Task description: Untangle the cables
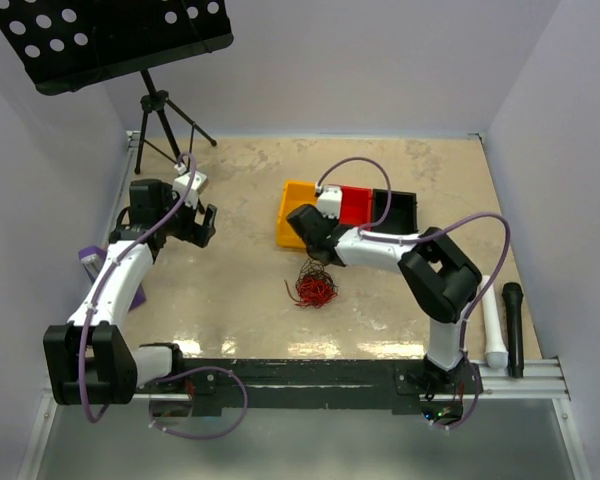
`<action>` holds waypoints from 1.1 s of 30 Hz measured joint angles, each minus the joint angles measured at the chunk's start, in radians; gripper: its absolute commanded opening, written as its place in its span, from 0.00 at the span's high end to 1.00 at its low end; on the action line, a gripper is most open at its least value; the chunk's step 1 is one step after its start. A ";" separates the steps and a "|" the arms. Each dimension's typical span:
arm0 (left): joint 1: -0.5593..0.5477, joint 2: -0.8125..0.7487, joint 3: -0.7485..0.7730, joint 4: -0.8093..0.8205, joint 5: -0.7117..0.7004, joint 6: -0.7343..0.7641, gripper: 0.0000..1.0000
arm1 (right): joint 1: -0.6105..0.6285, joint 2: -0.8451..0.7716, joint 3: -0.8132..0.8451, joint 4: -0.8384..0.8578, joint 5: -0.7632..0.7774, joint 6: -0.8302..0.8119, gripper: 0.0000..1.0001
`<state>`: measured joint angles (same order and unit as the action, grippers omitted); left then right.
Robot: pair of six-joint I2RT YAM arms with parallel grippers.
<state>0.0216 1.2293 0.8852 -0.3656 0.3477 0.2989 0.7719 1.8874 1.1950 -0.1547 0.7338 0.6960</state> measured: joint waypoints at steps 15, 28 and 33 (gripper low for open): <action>0.000 -0.107 0.000 -0.057 0.000 0.002 0.00 | 0.226 0.049 -0.002 0.012 0.146 0.141 0.76; 0.000 -0.118 0.000 -0.098 0.036 0.032 0.00 | 0.267 -0.043 -0.036 -0.052 0.082 0.208 0.31; -0.017 -0.122 0.000 -0.146 0.099 0.069 0.00 | 0.285 -0.280 -0.183 -0.060 0.055 0.227 0.31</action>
<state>0.0044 1.1076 0.8852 -0.5114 0.4465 0.3676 1.0565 1.6070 1.0115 -0.2142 0.7891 0.9234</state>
